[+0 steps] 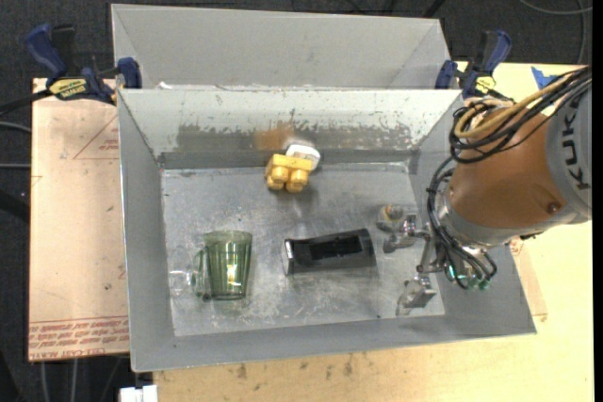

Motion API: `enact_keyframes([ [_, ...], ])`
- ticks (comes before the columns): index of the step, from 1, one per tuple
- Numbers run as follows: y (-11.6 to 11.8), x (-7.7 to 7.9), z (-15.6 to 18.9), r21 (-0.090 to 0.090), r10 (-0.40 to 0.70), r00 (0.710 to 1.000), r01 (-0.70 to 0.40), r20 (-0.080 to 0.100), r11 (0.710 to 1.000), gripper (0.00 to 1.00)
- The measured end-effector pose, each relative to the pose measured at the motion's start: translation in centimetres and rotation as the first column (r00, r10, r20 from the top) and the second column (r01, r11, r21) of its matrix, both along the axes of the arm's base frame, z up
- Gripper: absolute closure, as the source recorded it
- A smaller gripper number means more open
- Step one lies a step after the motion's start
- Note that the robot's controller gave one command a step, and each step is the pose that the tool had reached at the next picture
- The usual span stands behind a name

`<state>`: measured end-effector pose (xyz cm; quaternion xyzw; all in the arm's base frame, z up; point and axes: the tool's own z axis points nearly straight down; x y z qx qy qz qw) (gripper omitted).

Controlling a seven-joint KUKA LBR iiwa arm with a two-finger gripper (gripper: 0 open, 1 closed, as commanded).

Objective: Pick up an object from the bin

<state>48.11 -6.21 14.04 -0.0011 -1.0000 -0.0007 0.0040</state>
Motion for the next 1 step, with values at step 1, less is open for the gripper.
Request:
enact_keyframes([
  [1,0.02,0.20,0.35,-0.001,0.002,1.000,-0.002,0.007,1.000,0.00],
])
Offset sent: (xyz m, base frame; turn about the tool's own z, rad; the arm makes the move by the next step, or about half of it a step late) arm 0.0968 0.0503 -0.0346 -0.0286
